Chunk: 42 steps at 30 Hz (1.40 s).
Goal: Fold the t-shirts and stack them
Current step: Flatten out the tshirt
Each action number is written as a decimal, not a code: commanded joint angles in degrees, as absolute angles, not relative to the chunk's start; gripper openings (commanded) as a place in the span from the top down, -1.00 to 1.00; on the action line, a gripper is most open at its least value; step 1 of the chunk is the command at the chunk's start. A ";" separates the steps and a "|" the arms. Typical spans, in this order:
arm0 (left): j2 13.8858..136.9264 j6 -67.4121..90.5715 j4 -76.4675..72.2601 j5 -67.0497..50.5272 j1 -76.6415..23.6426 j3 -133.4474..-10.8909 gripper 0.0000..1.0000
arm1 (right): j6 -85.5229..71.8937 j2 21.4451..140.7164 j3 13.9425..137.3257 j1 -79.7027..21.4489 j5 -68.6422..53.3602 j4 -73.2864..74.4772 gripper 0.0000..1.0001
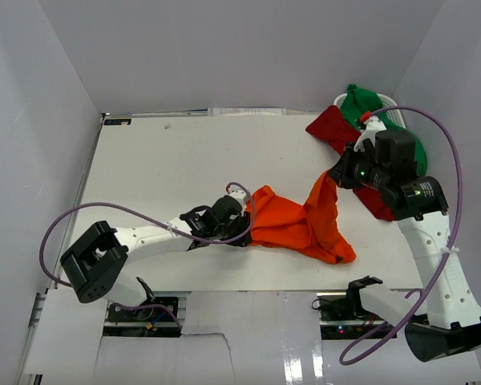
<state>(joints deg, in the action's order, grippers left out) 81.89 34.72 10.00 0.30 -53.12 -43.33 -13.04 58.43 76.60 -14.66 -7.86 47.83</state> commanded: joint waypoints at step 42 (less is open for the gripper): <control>66.00 34.28 68.19 33.64 -41.15 -87.00 1.00 | -11.52 66.52 88.49 -14.85 -13.97 44.47 0.85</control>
<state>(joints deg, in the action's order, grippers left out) 66.83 34.96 54.24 26.09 -44.75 -83.46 -12.82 65.78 81.56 -14.66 -11.60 46.65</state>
